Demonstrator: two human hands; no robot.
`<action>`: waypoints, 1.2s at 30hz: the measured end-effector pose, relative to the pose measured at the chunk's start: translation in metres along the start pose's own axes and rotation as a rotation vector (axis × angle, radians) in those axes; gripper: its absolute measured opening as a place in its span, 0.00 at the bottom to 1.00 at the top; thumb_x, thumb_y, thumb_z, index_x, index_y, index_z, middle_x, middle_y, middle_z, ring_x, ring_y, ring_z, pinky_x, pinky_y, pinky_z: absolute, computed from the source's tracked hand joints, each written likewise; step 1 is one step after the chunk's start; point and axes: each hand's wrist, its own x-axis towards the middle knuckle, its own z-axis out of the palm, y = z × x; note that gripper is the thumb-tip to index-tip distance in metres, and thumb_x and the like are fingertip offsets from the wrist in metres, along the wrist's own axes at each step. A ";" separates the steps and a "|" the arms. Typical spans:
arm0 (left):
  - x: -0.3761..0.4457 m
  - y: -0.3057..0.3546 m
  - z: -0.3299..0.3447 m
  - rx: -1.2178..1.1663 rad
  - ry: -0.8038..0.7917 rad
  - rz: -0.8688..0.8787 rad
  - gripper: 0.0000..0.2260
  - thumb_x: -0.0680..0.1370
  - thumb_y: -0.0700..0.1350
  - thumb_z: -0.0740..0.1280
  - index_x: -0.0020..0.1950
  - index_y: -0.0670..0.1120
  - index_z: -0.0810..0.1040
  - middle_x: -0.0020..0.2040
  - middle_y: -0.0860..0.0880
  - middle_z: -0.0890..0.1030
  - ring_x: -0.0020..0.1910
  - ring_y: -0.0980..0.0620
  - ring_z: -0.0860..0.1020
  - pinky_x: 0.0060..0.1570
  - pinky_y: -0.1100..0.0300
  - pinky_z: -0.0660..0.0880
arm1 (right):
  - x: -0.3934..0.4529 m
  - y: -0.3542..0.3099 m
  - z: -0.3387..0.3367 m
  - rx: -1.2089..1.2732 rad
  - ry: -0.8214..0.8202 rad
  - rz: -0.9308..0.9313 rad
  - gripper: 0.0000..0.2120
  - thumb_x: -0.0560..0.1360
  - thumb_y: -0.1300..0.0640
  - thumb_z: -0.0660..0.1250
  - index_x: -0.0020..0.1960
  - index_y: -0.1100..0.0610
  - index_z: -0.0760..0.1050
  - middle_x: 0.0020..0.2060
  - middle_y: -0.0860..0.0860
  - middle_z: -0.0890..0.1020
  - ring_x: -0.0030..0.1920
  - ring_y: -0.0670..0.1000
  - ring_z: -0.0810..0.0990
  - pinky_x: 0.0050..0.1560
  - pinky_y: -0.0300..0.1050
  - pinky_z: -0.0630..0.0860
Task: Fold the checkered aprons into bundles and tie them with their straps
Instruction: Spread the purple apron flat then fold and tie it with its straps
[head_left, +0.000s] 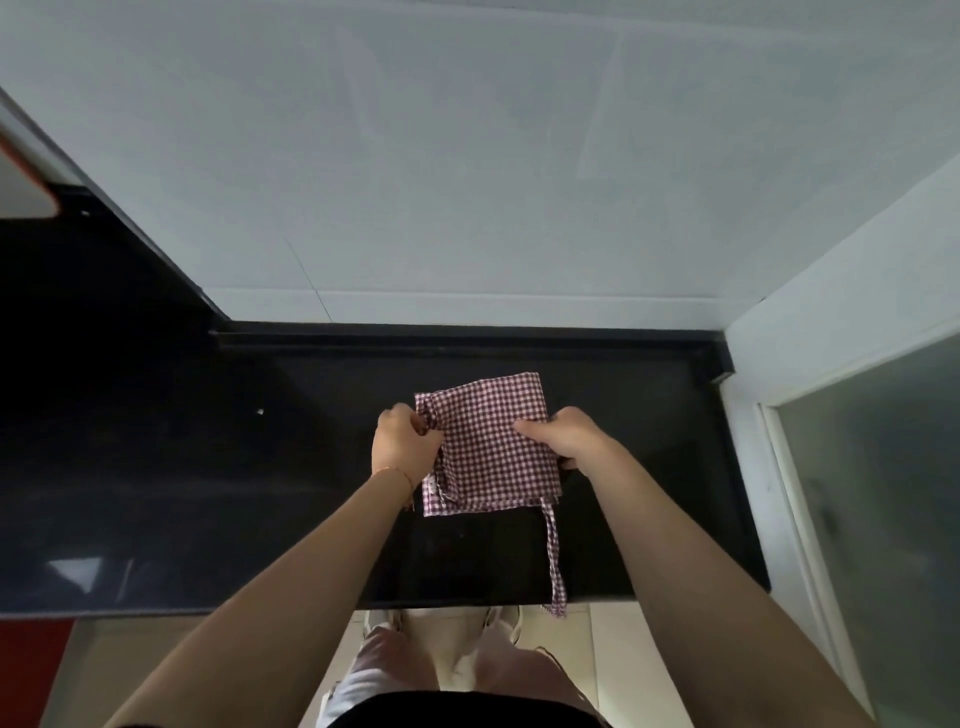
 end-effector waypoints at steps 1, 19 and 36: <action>-0.003 0.001 0.000 0.019 0.067 0.037 0.07 0.76 0.39 0.68 0.52 0.44 0.74 0.58 0.45 0.73 0.47 0.52 0.74 0.48 0.60 0.75 | 0.001 0.001 0.002 0.006 0.005 -0.013 0.31 0.74 0.46 0.72 0.70 0.61 0.69 0.67 0.56 0.75 0.66 0.58 0.75 0.63 0.54 0.72; -0.004 -0.027 0.045 1.010 -0.290 0.577 0.47 0.73 0.76 0.48 0.79 0.50 0.31 0.80 0.47 0.32 0.78 0.46 0.32 0.77 0.39 0.40 | -0.006 0.015 0.030 -0.186 0.031 -0.153 0.35 0.71 0.50 0.76 0.71 0.56 0.63 0.61 0.54 0.76 0.55 0.53 0.78 0.56 0.50 0.78; -0.018 -0.012 0.015 0.400 -0.218 0.354 0.08 0.80 0.48 0.64 0.51 0.49 0.82 0.64 0.50 0.73 0.66 0.48 0.71 0.64 0.50 0.71 | -0.032 -0.002 0.056 -0.603 0.046 -0.449 0.16 0.76 0.50 0.68 0.59 0.54 0.68 0.50 0.50 0.74 0.45 0.48 0.75 0.43 0.43 0.74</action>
